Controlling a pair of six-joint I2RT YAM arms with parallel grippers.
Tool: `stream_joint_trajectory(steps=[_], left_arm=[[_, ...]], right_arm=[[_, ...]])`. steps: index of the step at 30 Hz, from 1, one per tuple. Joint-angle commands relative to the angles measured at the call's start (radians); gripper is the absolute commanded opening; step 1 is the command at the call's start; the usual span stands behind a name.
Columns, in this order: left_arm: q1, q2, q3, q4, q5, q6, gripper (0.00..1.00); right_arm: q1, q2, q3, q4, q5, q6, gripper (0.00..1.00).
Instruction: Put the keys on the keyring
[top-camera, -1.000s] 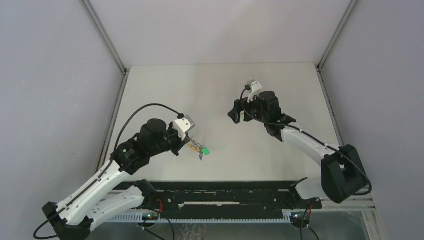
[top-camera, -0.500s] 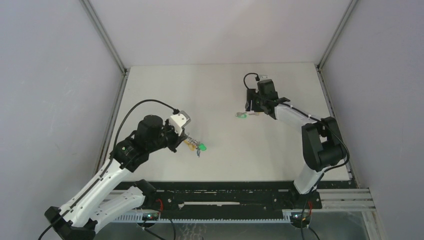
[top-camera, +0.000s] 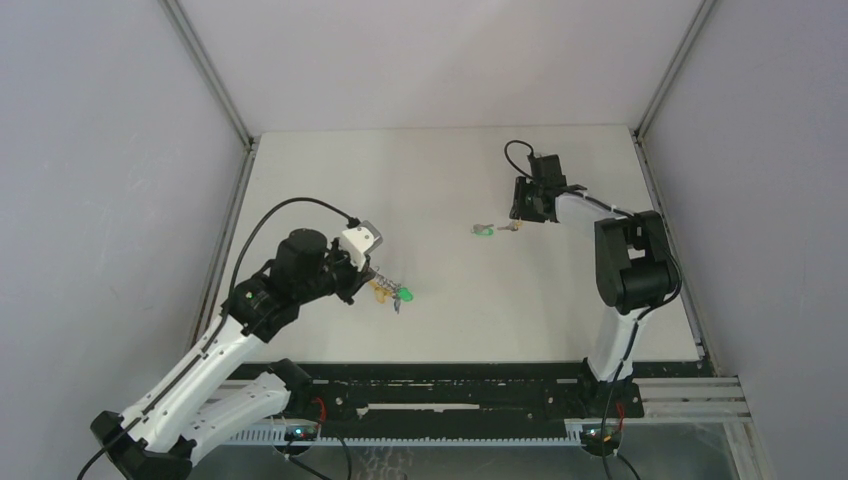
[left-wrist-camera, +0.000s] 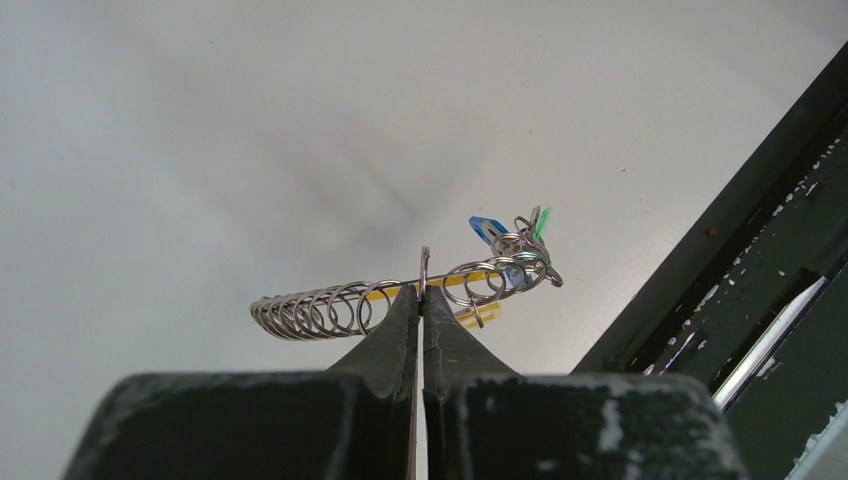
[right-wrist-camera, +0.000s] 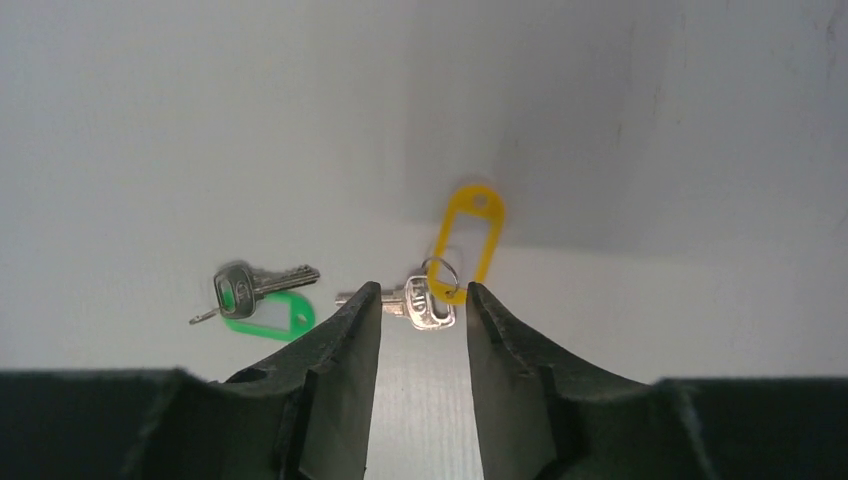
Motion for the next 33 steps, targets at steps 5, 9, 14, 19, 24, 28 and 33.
stream_joint_trajectory(steps=[5, 9, 14, 19, 24, 28, 33], left_arm=[[0.01, 0.007, 0.035, 0.034, 0.032, -0.009, 0.0], [0.01, 0.011, 0.035, 0.033, 0.042, -0.01, 0.0], [0.012, 0.018, 0.035, 0.035, 0.049, -0.01, 0.0], [0.011, 0.025, 0.037, 0.035, 0.053, -0.009, 0.0], [0.013, 0.026, 0.037, 0.035, 0.053, -0.01, 0.0], [0.013, 0.023, 0.038, 0.035, 0.054, -0.01, 0.0], [0.013, 0.014, 0.036, 0.034, 0.056, -0.015, 0.0]], right_arm=[[-0.026, 0.054, 0.074, 0.018, -0.063, 0.015, 0.32], [-0.029, 0.068, 0.075, 0.011, -0.046, 0.013, 0.32], [-0.029, 0.081, 0.075, 0.005, -0.059, 0.011, 0.33], [-0.027, 0.089, 0.075, 0.007, -0.073, 0.008, 0.3], [-0.02, 0.068, 0.063, 0.001, -0.07, -0.006, 0.17], [-0.006, 0.012, 0.037, 0.004, -0.068, -0.027, 0.05], [0.037, -0.078, -0.027, 0.017, -0.058, -0.057, 0.0]])
